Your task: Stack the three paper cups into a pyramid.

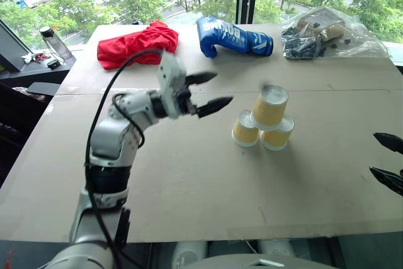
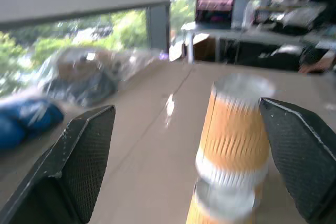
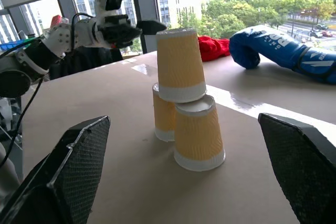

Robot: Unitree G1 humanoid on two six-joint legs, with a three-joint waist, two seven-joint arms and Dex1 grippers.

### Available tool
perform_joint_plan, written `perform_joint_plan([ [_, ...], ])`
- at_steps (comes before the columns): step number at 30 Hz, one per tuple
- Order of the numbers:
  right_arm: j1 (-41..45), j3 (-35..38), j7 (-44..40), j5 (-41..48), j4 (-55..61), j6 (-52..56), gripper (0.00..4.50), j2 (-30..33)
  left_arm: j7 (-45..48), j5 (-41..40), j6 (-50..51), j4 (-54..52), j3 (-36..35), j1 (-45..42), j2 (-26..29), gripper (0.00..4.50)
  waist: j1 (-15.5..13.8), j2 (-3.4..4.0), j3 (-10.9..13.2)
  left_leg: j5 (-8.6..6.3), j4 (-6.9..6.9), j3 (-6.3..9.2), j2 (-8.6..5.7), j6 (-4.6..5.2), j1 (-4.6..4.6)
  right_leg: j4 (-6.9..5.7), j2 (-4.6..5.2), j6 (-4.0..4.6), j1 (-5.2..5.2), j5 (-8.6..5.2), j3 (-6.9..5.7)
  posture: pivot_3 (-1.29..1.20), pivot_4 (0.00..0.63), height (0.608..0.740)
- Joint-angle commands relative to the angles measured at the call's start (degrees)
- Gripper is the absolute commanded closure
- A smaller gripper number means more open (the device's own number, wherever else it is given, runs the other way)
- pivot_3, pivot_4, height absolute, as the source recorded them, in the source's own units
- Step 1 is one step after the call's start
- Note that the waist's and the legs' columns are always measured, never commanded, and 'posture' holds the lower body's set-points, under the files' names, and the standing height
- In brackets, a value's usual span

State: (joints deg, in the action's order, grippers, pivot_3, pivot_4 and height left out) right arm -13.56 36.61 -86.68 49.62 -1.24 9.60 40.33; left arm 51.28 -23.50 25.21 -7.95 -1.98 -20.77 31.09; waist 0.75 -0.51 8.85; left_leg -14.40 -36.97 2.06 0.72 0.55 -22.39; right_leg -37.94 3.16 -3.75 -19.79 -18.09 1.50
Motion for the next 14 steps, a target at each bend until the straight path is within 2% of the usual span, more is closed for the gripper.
perform_joint_plan([
  [1, -0.1, -1.7, -2.0, -4.0, -2.8, -3.0, 0.00, 0.8, 0.6, 0.1, -4.9, -6.6, -4.6, 12.4, 2.4, 0.03, 0.0, 0.00, 0.0, 0.00, -0.02, 0.00, 0.02, 0.00, -0.04, 0.05, 0.04, 0.00, -0.02, 0.00, 0.00, 0.00, 0.150, 0.740],
  [6, 3.0, -5.9, -3.3, -9.3, -9.3, -8.4, 0.00, 0.1, -1.7, 2.3, -6.6, -9.2, -3.5, 24.2, 2.4, 0.03, -1.0, 0.00, 0.0, -0.06, -0.02, -0.02, -0.16, 0.08, -0.08, 0.10, 0.52, 0.00, 0.00, 0.00, 0.07, 0.00, 0.150, 0.740],
  [14, 10.7, -12.3, -5.3, -13.9, -20.4, -17.1, 0.00, -1.9, -3.6, 4.8, -10.6, -9.0, -1.8, 28.0, 1.2, 0.03, -1.4, 0.09, 0.0, -0.06, -0.02, -0.08, -0.20, 0.09, 0.06, 0.08, 0.77, 0.04, 0.13, 0.01, 0.09, 0.00, 0.150, 0.740],
])
